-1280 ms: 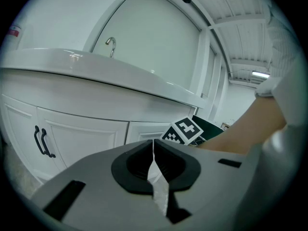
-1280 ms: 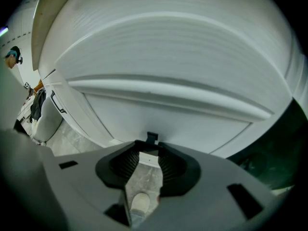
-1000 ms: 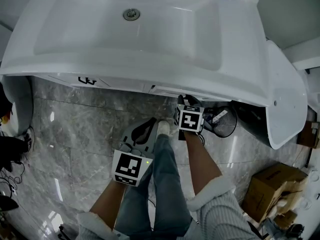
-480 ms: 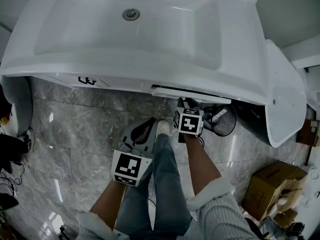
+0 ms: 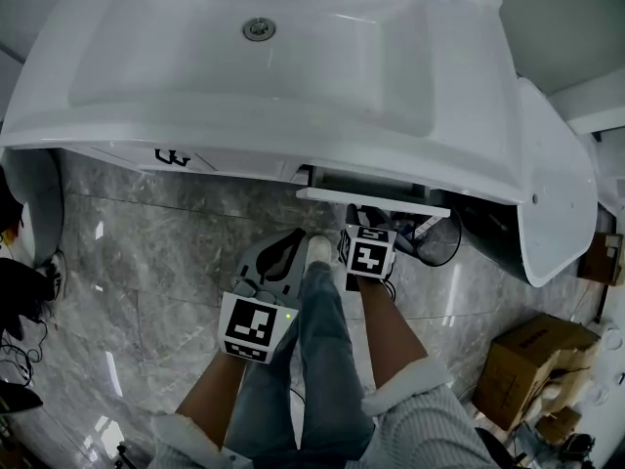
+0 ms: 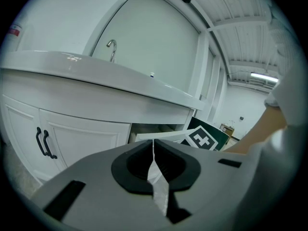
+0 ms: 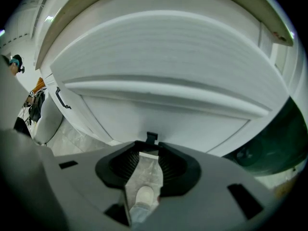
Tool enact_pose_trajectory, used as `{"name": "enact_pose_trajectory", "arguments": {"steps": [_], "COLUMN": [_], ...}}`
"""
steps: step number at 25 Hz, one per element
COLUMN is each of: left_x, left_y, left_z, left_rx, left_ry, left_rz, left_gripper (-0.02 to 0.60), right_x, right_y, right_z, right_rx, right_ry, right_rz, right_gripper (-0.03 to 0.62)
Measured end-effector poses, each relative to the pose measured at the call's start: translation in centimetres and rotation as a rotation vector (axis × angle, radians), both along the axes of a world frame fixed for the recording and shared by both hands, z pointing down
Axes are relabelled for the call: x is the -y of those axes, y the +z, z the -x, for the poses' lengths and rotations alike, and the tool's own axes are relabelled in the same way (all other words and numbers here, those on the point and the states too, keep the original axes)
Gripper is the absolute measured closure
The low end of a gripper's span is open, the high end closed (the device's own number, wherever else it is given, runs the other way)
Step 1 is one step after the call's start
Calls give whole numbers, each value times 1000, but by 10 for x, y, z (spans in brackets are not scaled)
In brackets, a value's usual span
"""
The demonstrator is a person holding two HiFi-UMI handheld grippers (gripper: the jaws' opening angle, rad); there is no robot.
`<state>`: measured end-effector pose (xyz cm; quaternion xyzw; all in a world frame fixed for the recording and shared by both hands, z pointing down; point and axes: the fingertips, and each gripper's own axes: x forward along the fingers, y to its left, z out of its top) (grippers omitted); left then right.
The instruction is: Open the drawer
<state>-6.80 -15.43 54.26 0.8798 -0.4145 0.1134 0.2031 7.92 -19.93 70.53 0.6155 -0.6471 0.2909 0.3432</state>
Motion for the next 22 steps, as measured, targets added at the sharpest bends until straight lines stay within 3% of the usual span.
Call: {"name": "enact_pose_trajectory", "arguments": {"steps": [22], "left_x": [-5], "left_y": [1], "left_z": [2], "left_rx": [-1], "left_ry": [-2], "left_rz": [4], "left_gripper": [558], "right_x": [-23], "right_y": [1], "right_z": [2], "right_rx": [-7], "right_ry": [7], "right_rz": [17], "right_gripper": [464]}}
